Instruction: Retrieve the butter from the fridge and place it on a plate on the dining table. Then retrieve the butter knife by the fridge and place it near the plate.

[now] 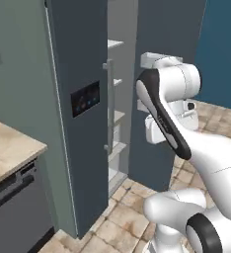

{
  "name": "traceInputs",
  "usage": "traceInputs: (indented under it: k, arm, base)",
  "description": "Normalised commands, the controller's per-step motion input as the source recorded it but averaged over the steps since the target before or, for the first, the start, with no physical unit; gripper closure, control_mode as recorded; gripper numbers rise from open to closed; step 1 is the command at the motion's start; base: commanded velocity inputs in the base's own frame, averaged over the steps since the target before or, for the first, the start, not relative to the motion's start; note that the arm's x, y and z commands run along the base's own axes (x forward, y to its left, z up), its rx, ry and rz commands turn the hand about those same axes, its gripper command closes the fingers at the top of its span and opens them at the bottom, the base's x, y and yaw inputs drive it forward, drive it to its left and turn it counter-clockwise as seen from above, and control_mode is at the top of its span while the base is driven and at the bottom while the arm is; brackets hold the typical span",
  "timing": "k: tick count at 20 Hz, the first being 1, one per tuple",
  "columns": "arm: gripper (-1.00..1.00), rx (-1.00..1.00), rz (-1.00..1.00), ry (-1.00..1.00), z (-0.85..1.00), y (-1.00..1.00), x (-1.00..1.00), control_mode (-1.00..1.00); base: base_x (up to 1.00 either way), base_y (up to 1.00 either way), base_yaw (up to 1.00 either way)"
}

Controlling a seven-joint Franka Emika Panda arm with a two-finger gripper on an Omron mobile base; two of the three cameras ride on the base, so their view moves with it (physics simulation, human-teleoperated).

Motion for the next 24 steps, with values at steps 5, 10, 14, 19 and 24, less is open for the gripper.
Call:
traceInputs:
  k: [5,10,14,19,24]
  arm:
    - [1.0,0.0,0.0,0.0,0.0,0.0,0.0,1.0]
    - [1.0,0.0,0.0,0.0,0.0,0.0,0.0,1.0]
    - [1.0,0.0,0.0,0.0,0.0,0.0,0.0,1.0]
    - [1.0,0.0,0.0,0.0,0.0,0.0,0.0,1.0]
    - [1.0,0.0,0.0,0.0,0.0,0.0,0.0,1.0]
  base:
    - [-0.03,-0.03,-0.76]
    - [-0.03,-0.25,-0.69]
    - [-0.02,-0.5,-0.6]
    - [0.33,-0.48,-0.5]
    - [0.94,-0.08,-0.42]
